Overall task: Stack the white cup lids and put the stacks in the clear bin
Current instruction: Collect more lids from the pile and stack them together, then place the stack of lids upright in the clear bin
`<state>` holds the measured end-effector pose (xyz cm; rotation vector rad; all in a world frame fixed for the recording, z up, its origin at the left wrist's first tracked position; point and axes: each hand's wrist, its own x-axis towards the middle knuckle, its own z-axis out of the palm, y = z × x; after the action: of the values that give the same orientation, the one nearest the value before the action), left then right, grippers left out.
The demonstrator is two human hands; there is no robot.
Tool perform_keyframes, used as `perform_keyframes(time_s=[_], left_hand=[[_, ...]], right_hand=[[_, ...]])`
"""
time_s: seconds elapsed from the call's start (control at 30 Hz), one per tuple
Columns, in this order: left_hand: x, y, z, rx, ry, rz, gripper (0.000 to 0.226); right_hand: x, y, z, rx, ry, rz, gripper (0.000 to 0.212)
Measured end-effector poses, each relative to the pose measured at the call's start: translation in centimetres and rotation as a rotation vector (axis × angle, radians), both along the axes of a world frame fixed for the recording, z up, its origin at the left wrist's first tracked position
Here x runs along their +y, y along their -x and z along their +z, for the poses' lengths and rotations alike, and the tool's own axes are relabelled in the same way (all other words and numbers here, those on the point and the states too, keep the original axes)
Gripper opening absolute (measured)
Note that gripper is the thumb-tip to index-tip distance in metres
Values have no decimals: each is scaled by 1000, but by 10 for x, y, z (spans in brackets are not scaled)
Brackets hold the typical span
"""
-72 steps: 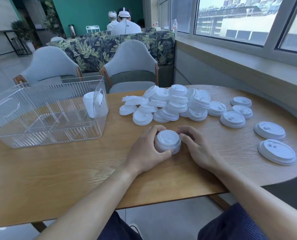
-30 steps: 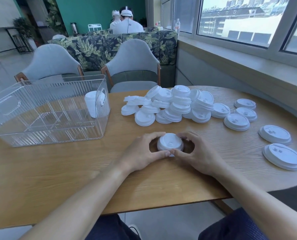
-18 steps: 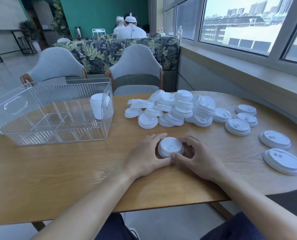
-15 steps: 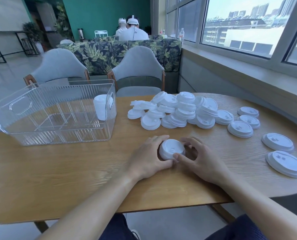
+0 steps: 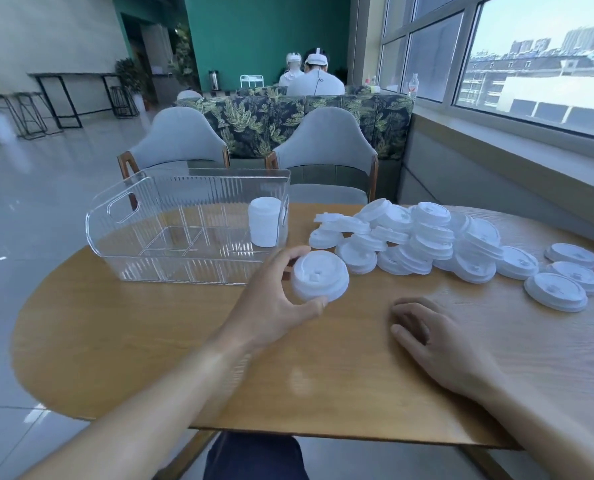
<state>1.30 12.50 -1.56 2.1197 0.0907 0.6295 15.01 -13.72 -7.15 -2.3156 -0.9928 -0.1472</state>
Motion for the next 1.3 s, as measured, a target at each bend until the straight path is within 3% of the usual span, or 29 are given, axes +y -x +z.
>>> perform_keyframes(time_s=[0.3,0.53,0.7,0.93,1.3], left_hand=[[95,5,38,-73,-34,188,79],[176,-26,33,171,-152,317,85],[213,-55,23,291,-199,329,56],[247,-89,11,480,-197,323,59],[244,-113,6,579,-229,289,46]], right_hand=[[47,6,5,-55,81,73,24],[77,-1,3,-75,85,80,23],[93,-11,1,-82,91,82,22],[99,-21,-4,-71,60,109,26],[102,-19,-2,-86,27,123,29]])
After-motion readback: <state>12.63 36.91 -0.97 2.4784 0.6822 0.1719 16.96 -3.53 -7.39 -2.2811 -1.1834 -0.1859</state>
